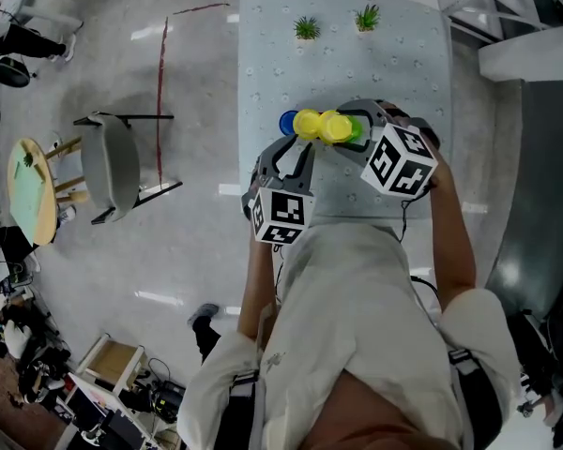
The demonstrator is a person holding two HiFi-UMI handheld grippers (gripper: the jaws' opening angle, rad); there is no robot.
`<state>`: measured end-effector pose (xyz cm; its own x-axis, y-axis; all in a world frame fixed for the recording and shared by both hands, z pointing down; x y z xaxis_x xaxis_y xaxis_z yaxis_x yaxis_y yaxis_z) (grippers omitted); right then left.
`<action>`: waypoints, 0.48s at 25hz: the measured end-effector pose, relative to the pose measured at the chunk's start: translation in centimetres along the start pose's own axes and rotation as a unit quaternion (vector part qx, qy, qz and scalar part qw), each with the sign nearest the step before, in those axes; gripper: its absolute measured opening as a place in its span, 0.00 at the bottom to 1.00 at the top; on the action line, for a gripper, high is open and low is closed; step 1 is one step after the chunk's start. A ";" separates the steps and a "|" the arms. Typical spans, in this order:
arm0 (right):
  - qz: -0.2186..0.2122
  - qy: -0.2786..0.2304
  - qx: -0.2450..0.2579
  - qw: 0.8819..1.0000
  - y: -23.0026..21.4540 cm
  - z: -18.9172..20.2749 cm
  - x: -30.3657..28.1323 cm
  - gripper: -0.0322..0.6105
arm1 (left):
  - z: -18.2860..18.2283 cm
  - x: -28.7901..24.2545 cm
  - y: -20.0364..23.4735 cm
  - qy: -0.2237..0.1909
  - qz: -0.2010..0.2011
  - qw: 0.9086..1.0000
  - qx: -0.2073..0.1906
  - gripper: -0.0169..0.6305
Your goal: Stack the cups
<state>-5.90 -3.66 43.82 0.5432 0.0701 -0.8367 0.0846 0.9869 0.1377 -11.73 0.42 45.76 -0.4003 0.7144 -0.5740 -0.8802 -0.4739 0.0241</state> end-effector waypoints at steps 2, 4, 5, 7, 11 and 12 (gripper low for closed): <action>0.008 -0.003 -0.003 1.000 -0.1 0.0 0.3 0.45 | -0.1 0.1 0.0 -0.002 -0.001 1.000 -0.003 0.21; 0.021 -0.010 -0.008 1.000 -0.4 -0.1 0.7 0.45 | -0.3 0.2 0.1 -0.007 -0.003 1.000 -0.006 0.21; 0.030 -0.016 -0.012 0.999 -0.6 -0.2 0.9 0.44 | -0.4 0.3 0.1 -0.011 -0.004 1.000 -0.007 0.21; 0.054 -0.031 -0.021 0.998 -0.9 -0.4 1.6 0.44 | -0.8 0.5 0.2 -0.022 -0.007 1.000 -0.009 0.21; 0.119 -0.068 -0.043 0.990 -1.3 -0.8 3.1 0.31 | -2.0 1.1 0.2 -0.056 -0.012 0.998 -0.015 0.20; 0.132 -0.075 -0.049 0.987 -1.3 -0.9 3.4 0.30 | -2.3 1.3 0.2 -0.065 -0.012 0.998 -0.018 0.20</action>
<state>-4.87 -4.59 40.32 0.6541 0.3117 -0.6892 -0.1536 0.9469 0.2825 -11.82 0.04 43.11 -0.4101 0.7855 -0.4636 -0.8817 -0.4714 -0.0188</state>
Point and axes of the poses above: the fingertips, and each gripper's own axes: x backward along the fingers, y to its left, z out of its underside, the point moved 2 cm from there along x, backward along the fingers, and after that the axes turned 4 degrees about z, right-handed, at the moved point
